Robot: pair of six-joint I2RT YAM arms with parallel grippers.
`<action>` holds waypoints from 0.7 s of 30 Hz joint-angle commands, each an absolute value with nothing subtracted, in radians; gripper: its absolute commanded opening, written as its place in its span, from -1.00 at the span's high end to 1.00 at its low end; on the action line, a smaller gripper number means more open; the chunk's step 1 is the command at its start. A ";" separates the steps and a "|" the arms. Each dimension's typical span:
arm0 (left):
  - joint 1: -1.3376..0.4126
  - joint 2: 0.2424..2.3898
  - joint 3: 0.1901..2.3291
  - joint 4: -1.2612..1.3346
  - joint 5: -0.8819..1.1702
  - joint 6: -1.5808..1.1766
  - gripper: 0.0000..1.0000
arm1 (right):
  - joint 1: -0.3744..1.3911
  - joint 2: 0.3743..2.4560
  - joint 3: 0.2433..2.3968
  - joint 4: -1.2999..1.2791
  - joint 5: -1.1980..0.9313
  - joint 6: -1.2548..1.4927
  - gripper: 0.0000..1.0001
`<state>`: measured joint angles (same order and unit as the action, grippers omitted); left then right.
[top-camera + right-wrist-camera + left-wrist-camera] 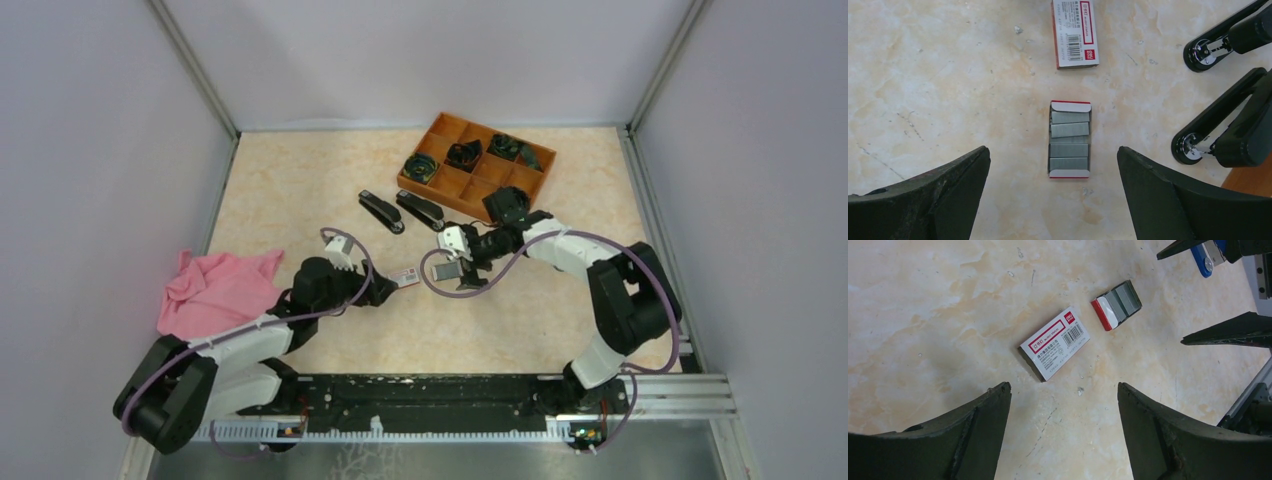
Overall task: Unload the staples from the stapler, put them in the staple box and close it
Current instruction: Move the staple box to the center of the board, then adjust the staple box at the center of the board.
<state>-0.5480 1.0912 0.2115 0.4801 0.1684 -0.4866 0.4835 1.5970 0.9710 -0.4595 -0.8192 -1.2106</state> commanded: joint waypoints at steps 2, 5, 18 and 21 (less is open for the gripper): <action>-0.524 1.151 0.257 0.463 0.218 -0.552 -0.65 | 0.521 1.632 1.022 -0.408 -0.770 -1.251 -0.98; -0.514 1.194 0.269 0.474 0.228 -0.542 -0.62 | 0.523 1.643 1.033 -0.416 -0.774 -1.252 -0.97; -0.493 1.328 0.351 0.431 0.222 -0.516 -0.39 | 0.528 1.757 1.116 -0.444 -0.794 -1.265 -0.86; -0.492 1.352 0.380 0.396 0.230 -0.512 -0.33 | 0.542 1.772 1.126 -0.434 -0.801 -1.265 -0.85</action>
<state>-0.5007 1.3254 0.3325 0.4416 0.2279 -0.5274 0.5163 1.7573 1.0702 -0.4515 -0.7620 -1.2476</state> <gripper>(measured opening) 0.686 0.931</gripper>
